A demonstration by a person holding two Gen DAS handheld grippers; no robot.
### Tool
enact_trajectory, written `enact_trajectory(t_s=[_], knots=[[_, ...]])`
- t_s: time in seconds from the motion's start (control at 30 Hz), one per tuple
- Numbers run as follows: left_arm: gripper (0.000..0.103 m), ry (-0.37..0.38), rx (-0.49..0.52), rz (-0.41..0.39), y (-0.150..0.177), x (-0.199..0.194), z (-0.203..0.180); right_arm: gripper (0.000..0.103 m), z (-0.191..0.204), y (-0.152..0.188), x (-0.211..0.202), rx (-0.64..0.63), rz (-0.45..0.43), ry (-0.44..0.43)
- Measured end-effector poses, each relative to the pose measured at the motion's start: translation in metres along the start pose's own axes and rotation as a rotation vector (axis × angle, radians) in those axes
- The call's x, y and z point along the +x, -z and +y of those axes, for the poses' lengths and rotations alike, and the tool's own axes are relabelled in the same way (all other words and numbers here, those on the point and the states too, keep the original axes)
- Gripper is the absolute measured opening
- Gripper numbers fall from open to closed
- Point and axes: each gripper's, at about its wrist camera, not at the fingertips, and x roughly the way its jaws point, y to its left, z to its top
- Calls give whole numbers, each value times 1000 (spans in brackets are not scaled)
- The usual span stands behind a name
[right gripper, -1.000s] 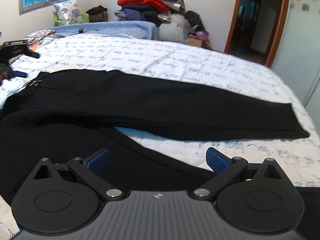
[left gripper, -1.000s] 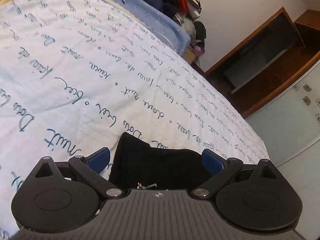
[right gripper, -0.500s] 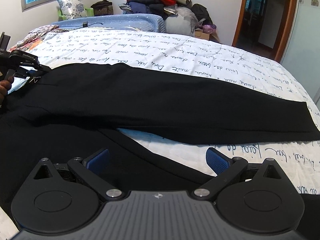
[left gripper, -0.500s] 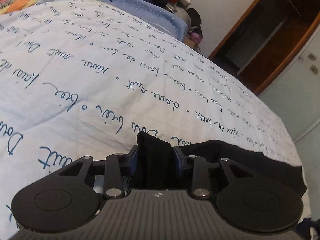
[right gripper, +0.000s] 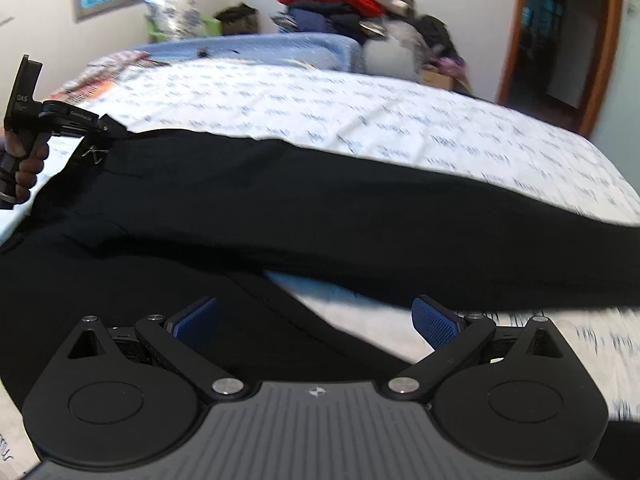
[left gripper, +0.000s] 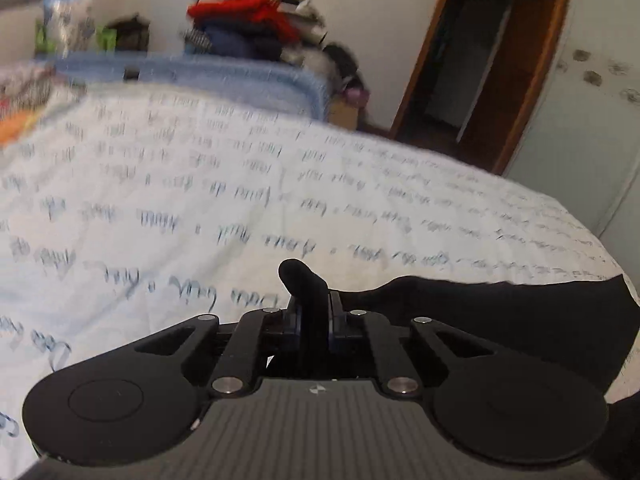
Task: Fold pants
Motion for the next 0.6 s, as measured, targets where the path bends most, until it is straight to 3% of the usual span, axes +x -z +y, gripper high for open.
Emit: enact_trajectory(t_s=[0.07, 0.2, 0.27, 0.37, 0.47, 0.6], knots=[[12, 7, 62, -80, -1, -24, -17, 103, -4, -9, 1, -46, -31, -36], [12, 94, 141, -217, 3, -72, -43, 103, -23, -40, 11, -217, -141, -244], [12, 142, 150, -272, 5, -89, -54, 103, -33, -60, 26, -305, -128, -306], [12, 194, 152, -338, 10, -114, -59, 103, -43, -95, 60, -417, -32, -368], [12, 223, 143, -369, 16, -132, -58, 103, -47, -125, 92, -480, 14, -291], [12, 210, 158, -362, 24, -135, -61, 103, -43, -141, 120, -578, -32, -223]])
